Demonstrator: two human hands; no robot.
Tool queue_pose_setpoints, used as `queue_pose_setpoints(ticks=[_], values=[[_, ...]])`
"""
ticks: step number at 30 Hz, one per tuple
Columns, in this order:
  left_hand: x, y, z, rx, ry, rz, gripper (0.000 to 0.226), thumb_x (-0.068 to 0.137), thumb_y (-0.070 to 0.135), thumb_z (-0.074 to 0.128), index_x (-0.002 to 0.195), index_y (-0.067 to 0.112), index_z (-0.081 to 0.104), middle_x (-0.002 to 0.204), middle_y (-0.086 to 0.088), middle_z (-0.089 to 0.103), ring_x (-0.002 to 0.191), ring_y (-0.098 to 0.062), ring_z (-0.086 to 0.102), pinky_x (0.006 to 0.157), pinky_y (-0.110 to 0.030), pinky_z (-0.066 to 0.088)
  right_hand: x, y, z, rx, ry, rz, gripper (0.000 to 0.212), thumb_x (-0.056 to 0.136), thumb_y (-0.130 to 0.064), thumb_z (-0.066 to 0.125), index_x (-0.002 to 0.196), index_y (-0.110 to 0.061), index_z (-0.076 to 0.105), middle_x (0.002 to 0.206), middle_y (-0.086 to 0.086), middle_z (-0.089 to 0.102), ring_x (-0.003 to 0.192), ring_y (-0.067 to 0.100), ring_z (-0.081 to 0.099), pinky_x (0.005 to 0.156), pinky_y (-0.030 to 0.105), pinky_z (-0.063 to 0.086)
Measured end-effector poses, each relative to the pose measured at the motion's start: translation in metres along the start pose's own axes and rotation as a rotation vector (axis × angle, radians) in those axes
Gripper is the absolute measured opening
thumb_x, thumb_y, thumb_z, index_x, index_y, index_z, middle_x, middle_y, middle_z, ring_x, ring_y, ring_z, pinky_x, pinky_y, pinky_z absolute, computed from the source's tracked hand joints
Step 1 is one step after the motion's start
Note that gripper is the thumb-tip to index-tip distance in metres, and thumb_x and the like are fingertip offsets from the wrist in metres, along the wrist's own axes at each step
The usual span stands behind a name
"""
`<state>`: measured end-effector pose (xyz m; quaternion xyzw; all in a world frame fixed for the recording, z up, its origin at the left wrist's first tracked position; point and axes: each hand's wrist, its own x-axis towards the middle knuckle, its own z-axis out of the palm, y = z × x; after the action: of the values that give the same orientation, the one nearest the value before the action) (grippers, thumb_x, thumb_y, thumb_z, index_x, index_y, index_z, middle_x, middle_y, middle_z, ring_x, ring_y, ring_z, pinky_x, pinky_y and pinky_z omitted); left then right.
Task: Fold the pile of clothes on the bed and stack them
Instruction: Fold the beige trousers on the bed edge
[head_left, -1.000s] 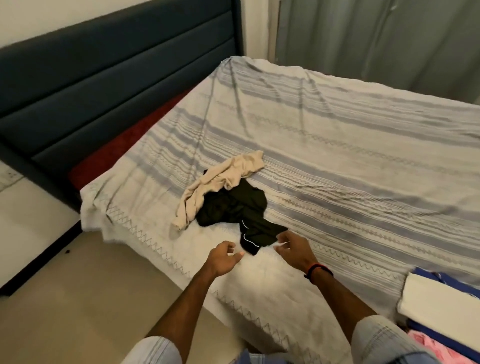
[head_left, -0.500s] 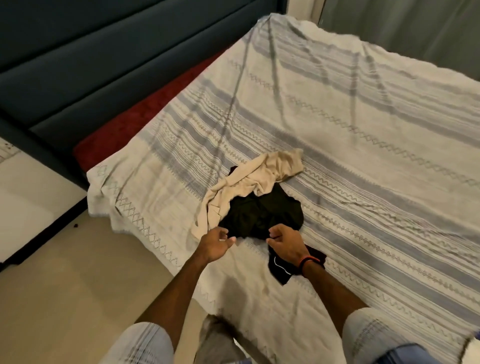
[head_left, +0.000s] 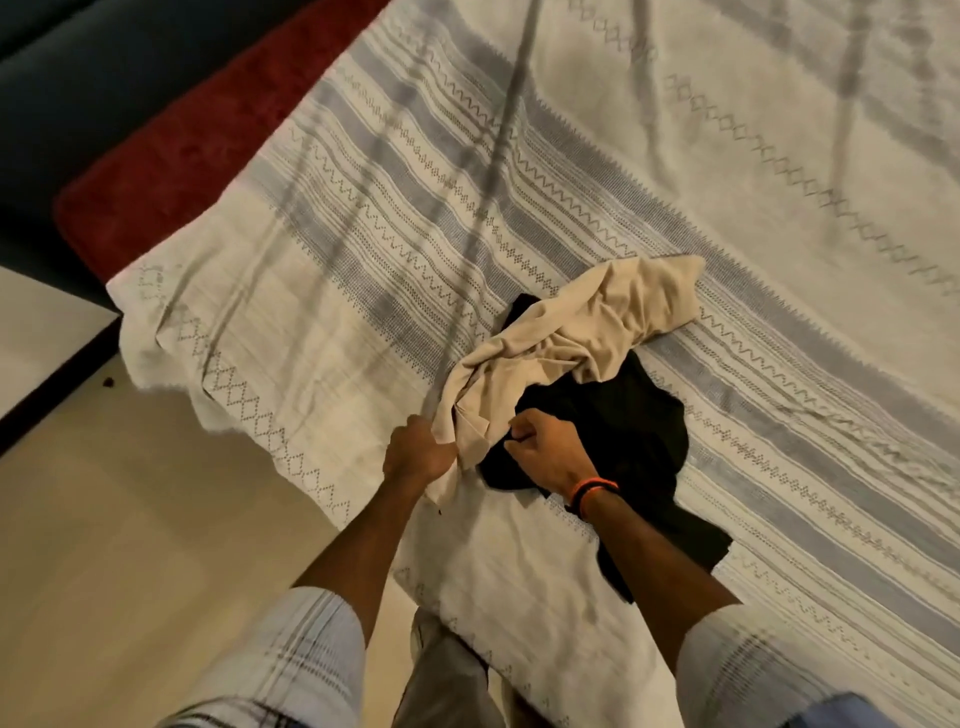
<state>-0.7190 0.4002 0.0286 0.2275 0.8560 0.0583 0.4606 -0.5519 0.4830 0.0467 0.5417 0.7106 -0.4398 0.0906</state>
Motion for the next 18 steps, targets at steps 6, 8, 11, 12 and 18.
queue_pose_setpoints(ticks=[6, 8, 11, 12, 18], values=[[0.026, -0.004, 0.010, 0.136, -0.059, -0.103, 0.066, 0.084, 0.043, 0.071, 0.134, 0.008, 0.047, 0.134, -0.012, 0.054, 0.120, -0.032, 0.055, 0.085, -0.038, 0.049, 0.027, -0.009, 0.027, -0.008, -0.041, 0.017, 0.027, 0.090, -0.023, 0.063, 0.116, -0.015, 0.064, 0.113, 0.003, 0.069, 0.100, 0.021, 0.065, 0.087, 0.029, 0.052], [0.029, 0.002, 0.009, 0.060, -0.037, -0.086, 0.058, 0.087, 0.037, 0.068, 0.132, 0.005, 0.050, 0.132, -0.014, 0.056, 0.119, -0.033, 0.055, 0.083, -0.037, 0.048, 0.026, -0.009, 0.025, -0.003, -0.051, 0.026, 0.032, 0.090, -0.023, 0.063, 0.120, -0.014, 0.062, 0.116, 0.002, 0.068, 0.100, 0.019, 0.064, 0.084, 0.024, 0.049], [0.038, -0.007, 0.014, -0.146, -0.054, -0.085, 0.048, 0.087, 0.038, 0.067, 0.120, 0.004, 0.061, 0.121, -0.014, 0.064, 0.110, -0.033, 0.060, 0.084, -0.034, 0.049, 0.027, -0.009, 0.034, 0.006, -0.095, 0.031, 0.041, 0.088, -0.031, 0.069, 0.124, -0.014, 0.059, 0.120, 0.001, 0.066, 0.100, 0.016, 0.064, 0.082, 0.022, 0.049], [0.033, -0.013, 0.012, -0.258, -0.060, -0.088, 0.042, 0.085, 0.038, 0.069, 0.111, 0.005, 0.066, 0.113, -0.013, 0.068, 0.103, -0.032, 0.064, 0.084, -0.035, 0.053, 0.021, -0.015, 0.036, 0.022, -0.123, 0.015, 0.048, 0.085, -0.036, 0.073, 0.125, -0.014, 0.058, 0.120, -0.001, 0.065, 0.100, 0.014, 0.064, 0.080, 0.021, 0.049], [-0.005, 0.022, -0.017, -0.726, -0.038, 0.010, 0.027, 0.080, 0.024, 0.077, 0.097, 0.008, 0.063, 0.096, -0.011, 0.072, 0.082, -0.023, 0.070, 0.069, -0.040, 0.062, -0.011, -0.045, 0.012, 0.124, -0.049, -0.147, 0.073, 0.068, -0.038, 0.087, 0.129, -0.015, 0.054, 0.114, -0.003, 0.062, 0.099, 0.012, 0.060, 0.079, 0.023, 0.050]])
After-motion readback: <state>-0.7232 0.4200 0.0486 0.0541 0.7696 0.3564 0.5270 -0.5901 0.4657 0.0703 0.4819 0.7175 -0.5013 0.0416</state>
